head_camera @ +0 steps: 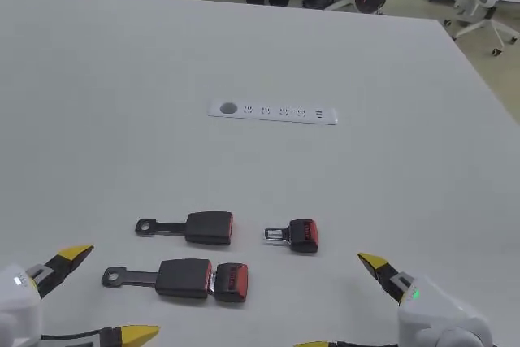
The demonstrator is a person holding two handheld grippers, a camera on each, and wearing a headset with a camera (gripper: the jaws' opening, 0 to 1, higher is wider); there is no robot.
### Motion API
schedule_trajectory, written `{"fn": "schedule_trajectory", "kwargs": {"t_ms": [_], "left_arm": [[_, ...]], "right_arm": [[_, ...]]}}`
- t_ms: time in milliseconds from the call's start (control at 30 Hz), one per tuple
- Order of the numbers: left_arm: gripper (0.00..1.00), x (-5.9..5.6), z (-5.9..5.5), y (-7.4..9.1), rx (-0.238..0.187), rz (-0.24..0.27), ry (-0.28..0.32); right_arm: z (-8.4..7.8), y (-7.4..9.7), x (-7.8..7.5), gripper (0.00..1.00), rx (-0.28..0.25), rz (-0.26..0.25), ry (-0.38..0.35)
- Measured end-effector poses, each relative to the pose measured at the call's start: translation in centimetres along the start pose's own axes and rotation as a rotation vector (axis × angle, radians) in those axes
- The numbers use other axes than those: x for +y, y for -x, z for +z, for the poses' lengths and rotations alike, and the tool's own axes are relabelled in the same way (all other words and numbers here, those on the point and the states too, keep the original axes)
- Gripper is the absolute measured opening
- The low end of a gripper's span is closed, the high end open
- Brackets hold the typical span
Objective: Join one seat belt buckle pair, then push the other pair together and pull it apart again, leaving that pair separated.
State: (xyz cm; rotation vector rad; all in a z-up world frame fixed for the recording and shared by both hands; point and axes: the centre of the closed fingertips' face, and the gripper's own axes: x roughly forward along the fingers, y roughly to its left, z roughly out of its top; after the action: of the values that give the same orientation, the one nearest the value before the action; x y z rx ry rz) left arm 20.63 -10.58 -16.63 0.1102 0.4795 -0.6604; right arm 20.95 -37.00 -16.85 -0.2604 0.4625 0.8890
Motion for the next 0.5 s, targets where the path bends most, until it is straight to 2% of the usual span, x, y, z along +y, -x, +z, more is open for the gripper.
{"fn": "schedule_trajectory", "kwargs": {"t_ms": [500], "left_arm": [[0.98, -0.04, 0.2, -0.03, -0.007, -0.002, -0.007]], "right_arm": [[-0.54, -0.03, -0.34, 0.99, 0.003, -0.002, 0.0]]}}
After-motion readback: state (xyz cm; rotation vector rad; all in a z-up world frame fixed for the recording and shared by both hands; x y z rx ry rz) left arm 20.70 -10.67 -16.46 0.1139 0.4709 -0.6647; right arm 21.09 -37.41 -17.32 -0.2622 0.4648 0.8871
